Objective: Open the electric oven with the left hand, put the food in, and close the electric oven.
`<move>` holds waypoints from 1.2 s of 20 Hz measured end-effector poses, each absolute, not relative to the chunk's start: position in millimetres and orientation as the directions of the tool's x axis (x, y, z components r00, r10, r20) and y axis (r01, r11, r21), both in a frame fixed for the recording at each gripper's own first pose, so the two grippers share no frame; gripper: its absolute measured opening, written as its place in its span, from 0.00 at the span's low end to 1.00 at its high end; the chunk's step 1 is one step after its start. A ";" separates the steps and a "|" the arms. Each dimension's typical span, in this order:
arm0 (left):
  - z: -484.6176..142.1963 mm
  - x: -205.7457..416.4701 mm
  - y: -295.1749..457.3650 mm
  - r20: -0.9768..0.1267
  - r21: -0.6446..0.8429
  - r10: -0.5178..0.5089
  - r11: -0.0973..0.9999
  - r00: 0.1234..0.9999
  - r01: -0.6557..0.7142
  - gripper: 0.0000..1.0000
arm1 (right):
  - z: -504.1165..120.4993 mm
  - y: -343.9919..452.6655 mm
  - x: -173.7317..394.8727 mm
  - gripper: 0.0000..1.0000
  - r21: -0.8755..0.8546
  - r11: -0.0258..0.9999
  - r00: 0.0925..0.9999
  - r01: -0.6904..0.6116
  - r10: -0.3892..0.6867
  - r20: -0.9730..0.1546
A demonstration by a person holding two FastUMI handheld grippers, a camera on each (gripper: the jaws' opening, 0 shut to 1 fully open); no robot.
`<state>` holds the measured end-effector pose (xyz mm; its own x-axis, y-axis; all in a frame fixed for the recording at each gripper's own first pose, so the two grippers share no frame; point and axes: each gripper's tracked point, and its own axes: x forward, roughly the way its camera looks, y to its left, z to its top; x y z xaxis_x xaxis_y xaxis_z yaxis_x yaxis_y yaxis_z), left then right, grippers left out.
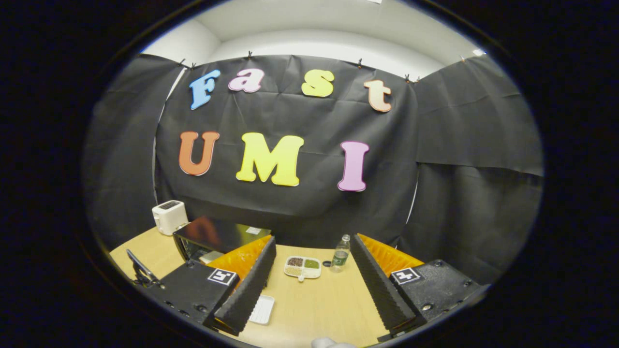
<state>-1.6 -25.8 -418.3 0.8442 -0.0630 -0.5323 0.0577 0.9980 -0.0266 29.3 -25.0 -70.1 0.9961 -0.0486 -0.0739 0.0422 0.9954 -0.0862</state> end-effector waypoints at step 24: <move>-443.2 29.2 -30.3 -0.569 -0.025 -0.058 0.998 0.820 0.053 0.93 | -100.5 -47.4 30.7 0.96 -0.074 0.994 0.984 0.080 -0.091 -0.152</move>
<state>29.2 -30.3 -443.2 0.8204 -0.0578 -0.5689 0.0531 0.9983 -0.0249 30.7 -47.4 -100.5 0.9842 -0.0906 -0.1525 0.0801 0.9941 -0.0736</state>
